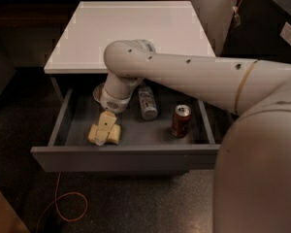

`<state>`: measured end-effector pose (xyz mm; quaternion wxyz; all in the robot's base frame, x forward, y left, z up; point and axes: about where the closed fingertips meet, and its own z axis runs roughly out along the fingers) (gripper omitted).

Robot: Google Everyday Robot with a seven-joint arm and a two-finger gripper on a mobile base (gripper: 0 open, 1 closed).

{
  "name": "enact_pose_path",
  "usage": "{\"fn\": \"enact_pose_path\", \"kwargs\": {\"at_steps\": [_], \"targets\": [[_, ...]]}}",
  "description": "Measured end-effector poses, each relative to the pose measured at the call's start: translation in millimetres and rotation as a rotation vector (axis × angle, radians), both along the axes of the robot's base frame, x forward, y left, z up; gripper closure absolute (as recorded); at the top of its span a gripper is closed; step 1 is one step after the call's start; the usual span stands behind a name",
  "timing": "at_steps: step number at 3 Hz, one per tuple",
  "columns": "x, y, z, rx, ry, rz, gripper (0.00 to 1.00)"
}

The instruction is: Pick sponge from top drawer and place on counter

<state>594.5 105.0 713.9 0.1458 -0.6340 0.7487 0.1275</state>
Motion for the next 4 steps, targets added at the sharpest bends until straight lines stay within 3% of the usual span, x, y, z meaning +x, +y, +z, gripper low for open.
{"fn": "enact_pose_path", "kwargs": {"at_steps": [2,3,4], "targets": [[15,24,-33,-0.08,-0.007,0.037,0.0],[18,24,-34,-0.085,-0.006,0.036,0.0],[49,11,-24,-0.052,0.017,0.045,0.0]]}}
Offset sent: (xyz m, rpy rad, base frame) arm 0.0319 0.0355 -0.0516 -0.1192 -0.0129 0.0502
